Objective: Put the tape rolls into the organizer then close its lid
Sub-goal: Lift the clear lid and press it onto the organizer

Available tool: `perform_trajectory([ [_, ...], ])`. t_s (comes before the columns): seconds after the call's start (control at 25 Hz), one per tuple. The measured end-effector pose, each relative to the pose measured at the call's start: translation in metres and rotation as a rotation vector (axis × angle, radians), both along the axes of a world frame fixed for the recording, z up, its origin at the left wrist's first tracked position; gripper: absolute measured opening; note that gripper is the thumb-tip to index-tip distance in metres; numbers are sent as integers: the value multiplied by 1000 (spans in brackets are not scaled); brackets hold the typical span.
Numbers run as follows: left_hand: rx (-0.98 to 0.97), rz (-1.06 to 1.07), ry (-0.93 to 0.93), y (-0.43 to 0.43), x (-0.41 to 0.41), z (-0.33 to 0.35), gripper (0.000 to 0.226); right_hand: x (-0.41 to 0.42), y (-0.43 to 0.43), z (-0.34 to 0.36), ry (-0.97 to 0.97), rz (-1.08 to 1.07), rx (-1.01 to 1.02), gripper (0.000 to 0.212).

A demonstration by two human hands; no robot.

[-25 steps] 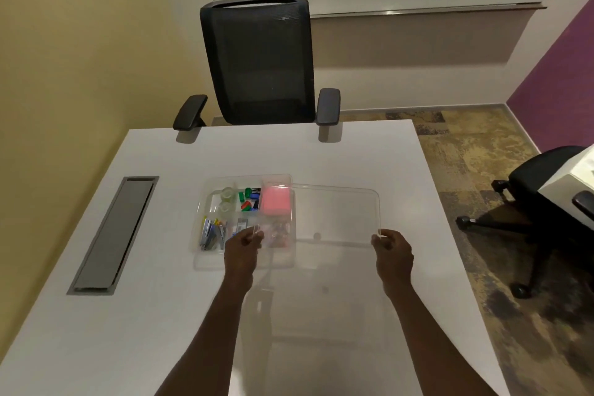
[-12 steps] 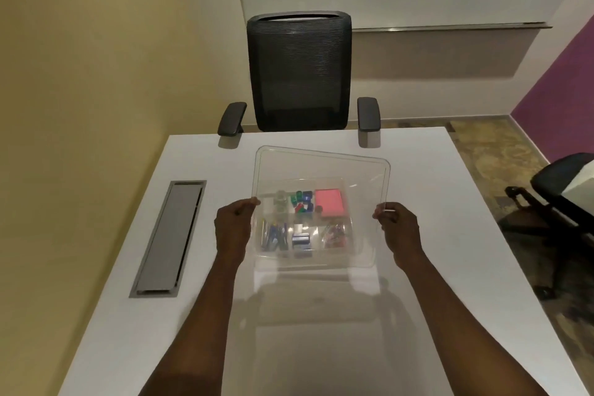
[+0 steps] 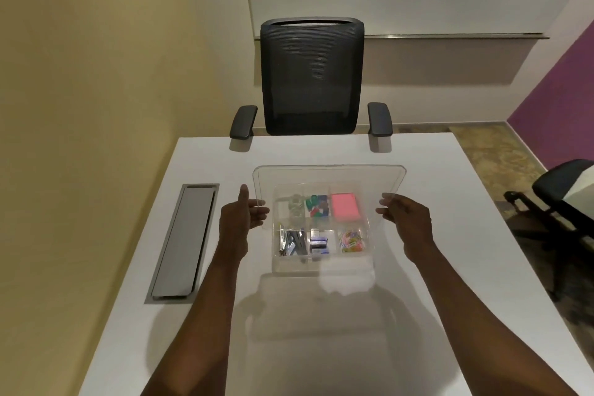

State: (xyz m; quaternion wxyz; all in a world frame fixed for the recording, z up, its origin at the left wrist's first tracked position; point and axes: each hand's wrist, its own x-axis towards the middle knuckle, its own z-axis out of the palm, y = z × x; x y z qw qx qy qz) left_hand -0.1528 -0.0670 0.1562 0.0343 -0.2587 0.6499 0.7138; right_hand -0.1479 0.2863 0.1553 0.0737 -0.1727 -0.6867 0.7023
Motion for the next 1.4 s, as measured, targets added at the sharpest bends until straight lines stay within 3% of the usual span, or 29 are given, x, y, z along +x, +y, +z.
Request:
perform_trajectory([
  [0.2,219,-7,-23,-4,-8,-6,46,-11,9,4,-68,24,-223,26],
  [0.36,194,-107,-11,-2,-14,-2,11,-15,21,7,-135,35,-344,29],
  [0.44,165,-166,1,-1,-16,-4,27,-19,28,1,-151,46,-356,22],
  [0.56,163,-206,-5,4,-18,-10,50,-23,34,-12,-122,41,-225,29],
  [0.68,164,-138,-19,12,-18,-21,39,-23,32,-17,-170,3,-113,44],
  [0.84,17,-101,-39,20,-15,-45,17,-28,36,-38,-218,-1,-82,29],
  [1.08,-181,-28,-54,34,-9,-71,25,-36,31,-70,-323,-33,201,23],
  [1.2,-358,35,-86,39,-9,-78,18,-37,26,-83,-350,-4,305,22],
  [1.4,-448,43,-142,41,-18,-97,31,-45,18,-99,-413,34,390,20],
])
